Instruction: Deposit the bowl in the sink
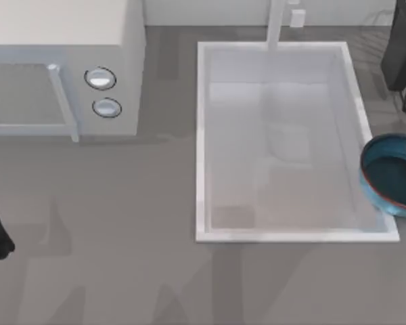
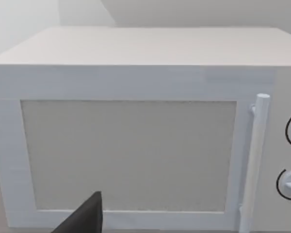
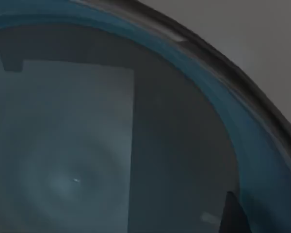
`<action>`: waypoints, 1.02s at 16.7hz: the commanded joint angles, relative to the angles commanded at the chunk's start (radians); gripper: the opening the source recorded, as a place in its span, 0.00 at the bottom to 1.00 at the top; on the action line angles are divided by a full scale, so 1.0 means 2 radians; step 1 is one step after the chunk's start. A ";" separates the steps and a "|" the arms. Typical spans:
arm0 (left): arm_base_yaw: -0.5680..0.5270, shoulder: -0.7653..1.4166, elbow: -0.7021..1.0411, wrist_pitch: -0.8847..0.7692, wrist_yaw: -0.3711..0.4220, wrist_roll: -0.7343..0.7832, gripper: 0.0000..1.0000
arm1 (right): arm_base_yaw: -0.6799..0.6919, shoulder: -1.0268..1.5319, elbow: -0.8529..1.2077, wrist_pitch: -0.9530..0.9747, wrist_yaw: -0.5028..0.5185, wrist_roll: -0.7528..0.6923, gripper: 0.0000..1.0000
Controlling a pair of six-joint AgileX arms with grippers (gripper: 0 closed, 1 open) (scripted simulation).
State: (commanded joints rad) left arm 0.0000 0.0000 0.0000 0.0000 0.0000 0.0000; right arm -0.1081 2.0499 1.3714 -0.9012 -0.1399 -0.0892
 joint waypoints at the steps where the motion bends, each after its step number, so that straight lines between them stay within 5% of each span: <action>1: 0.000 0.000 0.000 0.000 0.000 0.000 1.00 | 0.000 -0.001 0.012 -0.012 0.000 0.000 0.00; 10: 0.000 0.000 0.000 0.000 0.000 0.000 1.00 | -0.002 -0.034 0.196 -0.247 0.000 -0.002 0.00; 17: 0.000 0.000 0.000 0.000 0.000 0.000 1.00 | -0.001 -0.049 0.223 -0.274 0.000 -0.002 0.00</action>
State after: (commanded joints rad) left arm 0.0000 0.0000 0.0000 0.0000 0.0000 0.0000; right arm -0.1091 1.9524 1.8171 -1.4489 -0.1407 -0.0934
